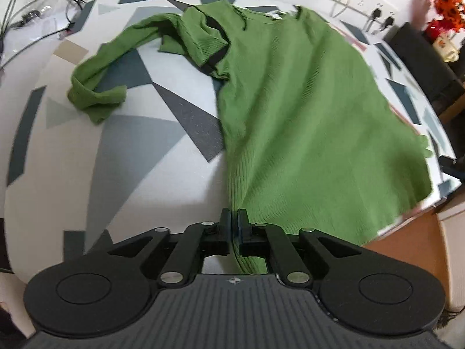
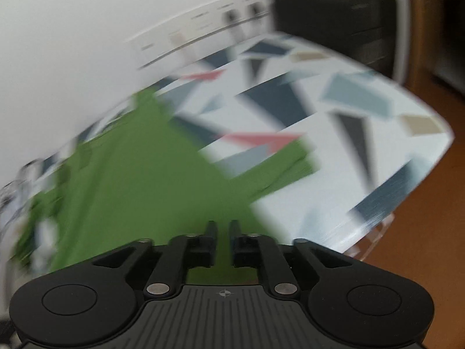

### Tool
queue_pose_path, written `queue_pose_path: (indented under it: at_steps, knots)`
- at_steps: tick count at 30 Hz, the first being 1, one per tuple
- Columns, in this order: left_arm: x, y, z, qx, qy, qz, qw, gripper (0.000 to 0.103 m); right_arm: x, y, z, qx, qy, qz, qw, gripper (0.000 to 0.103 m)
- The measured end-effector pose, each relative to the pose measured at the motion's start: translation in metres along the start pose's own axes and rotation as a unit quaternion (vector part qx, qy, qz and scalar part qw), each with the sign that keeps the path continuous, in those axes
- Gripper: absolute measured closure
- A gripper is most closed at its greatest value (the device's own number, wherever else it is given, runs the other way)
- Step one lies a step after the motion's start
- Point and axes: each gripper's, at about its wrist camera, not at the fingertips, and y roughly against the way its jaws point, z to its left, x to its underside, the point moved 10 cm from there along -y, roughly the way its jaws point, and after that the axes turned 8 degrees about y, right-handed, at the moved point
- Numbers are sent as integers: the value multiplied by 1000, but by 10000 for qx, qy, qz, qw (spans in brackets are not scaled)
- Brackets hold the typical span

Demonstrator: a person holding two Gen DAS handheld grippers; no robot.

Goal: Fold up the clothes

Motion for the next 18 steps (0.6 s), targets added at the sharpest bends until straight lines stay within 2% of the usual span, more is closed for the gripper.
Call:
queue_pose_path:
  at_steps: [1, 4, 6, 8, 12, 13, 16, 18]
  knots:
    - [-8, 4, -5, -7, -61, -132, 9999, 95, -7, -7, -13, 197, -129, -34, 9997, 75]
    - [-34, 17, -32, 29, -529, -576, 9969, 87, -21, -33, -43, 390, -617, 5, 9973, 72]
    - [-50, 15, -53, 69, -839, -777, 9934, 73, -29, -51, -53, 473, -769, 68, 9959, 65]
    - [-62, 0, -72, 59, -1037, -848, 9910, 69, -35, -67, -53, 637, -488, 183, 9966, 56]
    - [-80, -46, -87, -245, -1195, -740, 9898, 70, -40, -92, -45, 903, 21, 436, 9950, 56]
    - [-82, -52, -87, -300, -1186, -671, 9902, 70, -44, -96, -43, 918, 102, 425, 9948, 62]
    - [-85, -66, -83, -431, -1140, -457, 9915, 70, -58, -110, -36, 839, 274, 405, 9953, 90]
    - [-87, -76, -80, -519, -1109, -314, 9920, 69, -75, -125, -29, 474, 228, 442, 9976, 93]
